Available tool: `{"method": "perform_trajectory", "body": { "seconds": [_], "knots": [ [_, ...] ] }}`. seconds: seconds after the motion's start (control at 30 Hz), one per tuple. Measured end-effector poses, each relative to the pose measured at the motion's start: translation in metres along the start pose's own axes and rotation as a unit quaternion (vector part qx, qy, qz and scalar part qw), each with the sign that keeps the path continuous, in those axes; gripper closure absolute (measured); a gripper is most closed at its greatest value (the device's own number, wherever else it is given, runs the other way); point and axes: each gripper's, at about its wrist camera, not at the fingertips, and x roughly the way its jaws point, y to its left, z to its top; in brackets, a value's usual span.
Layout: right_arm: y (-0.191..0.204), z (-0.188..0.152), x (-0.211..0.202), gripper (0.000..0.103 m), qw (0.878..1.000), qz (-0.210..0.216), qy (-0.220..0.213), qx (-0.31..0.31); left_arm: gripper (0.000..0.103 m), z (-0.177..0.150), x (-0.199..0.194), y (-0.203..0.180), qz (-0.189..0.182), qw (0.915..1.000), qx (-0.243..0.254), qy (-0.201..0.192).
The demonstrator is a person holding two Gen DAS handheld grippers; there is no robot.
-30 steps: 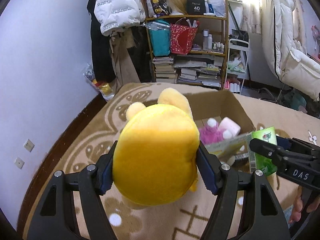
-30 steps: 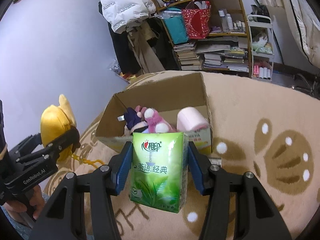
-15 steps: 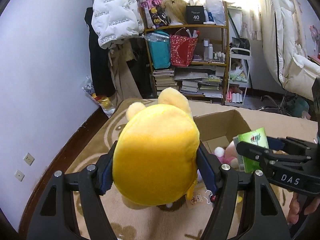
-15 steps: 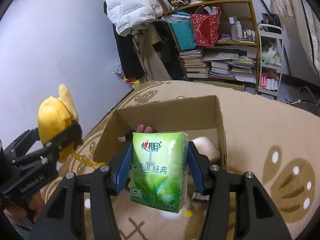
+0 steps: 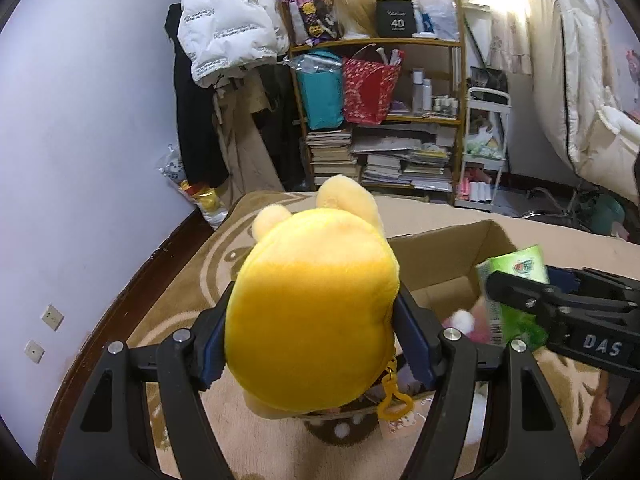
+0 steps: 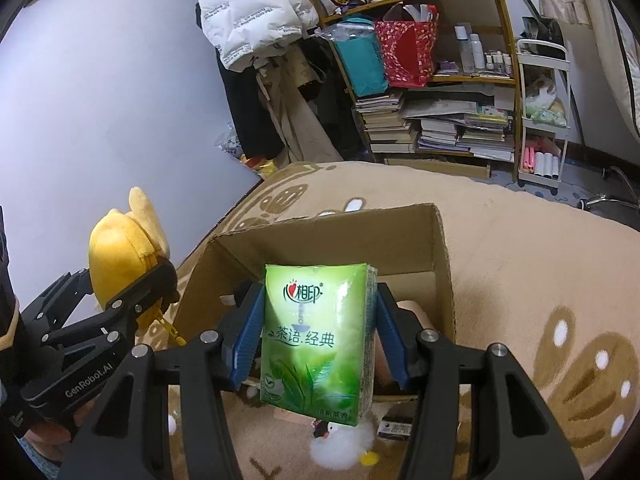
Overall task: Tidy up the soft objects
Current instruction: 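Lift the yellow plush and green tissue pack and carry both over the box, then open both tools to drop the yellow plush and tissue pack into the box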
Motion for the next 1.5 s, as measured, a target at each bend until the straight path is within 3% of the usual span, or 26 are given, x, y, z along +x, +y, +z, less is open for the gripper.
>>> {"method": "perform_trajectory", "body": {
  "seconds": [0.63, 0.9, 0.97, 1.1, 1.17, 1.3, 1.37, 1.5],
  "knots": [
    [-0.017, 0.001, 0.014, 0.045, 0.999, -0.012, -0.003, 0.035, 0.031, -0.017, 0.041, -0.003, -0.025, 0.9984, -0.007, 0.051],
    [-0.017, 0.0, 0.015, 0.043, 0.999, -0.021, 0.0, 0.035, 0.027, -0.021, 0.043, 0.002, -0.008, 0.9984, -0.016, 0.053],
    [-0.014, 0.0, 0.014, 0.033, 0.999, -0.024, 0.0, 0.025, 0.026, -0.023, 0.043, 0.006, -0.01, 0.9982, -0.022, 0.056],
    [-0.011, 0.0, 0.009, 0.024, 1.0, -0.021, -0.007, 0.021, 0.019, -0.023, 0.04, 0.009, 0.0, 0.9984, -0.026, 0.051],
    [-0.011, 0.001, 0.007, 0.015, 0.999, -0.03, -0.008, 0.023, 0.015, -0.023, 0.036, 0.009, 0.01, 0.9988, -0.023, 0.043],
    [-0.011, 0.002, -0.002, 0.01, 0.999, -0.033, -0.017, 0.028, 0.001, -0.022, 0.026, 0.01, 0.01, 0.9993, -0.021, 0.028],
    [-0.01, 0.003, -0.006, 0.003, 0.999, -0.036, -0.02, 0.025, 0.001, -0.021, 0.023, 0.012, 0.007, 0.9994, -0.024, 0.024],
    [-0.008, 0.003, -0.016, 0.0, 0.999, -0.038, -0.029, 0.024, 0.001, -0.02, 0.018, 0.017, 0.006, 0.9991, -0.035, 0.024]
  ]
}}
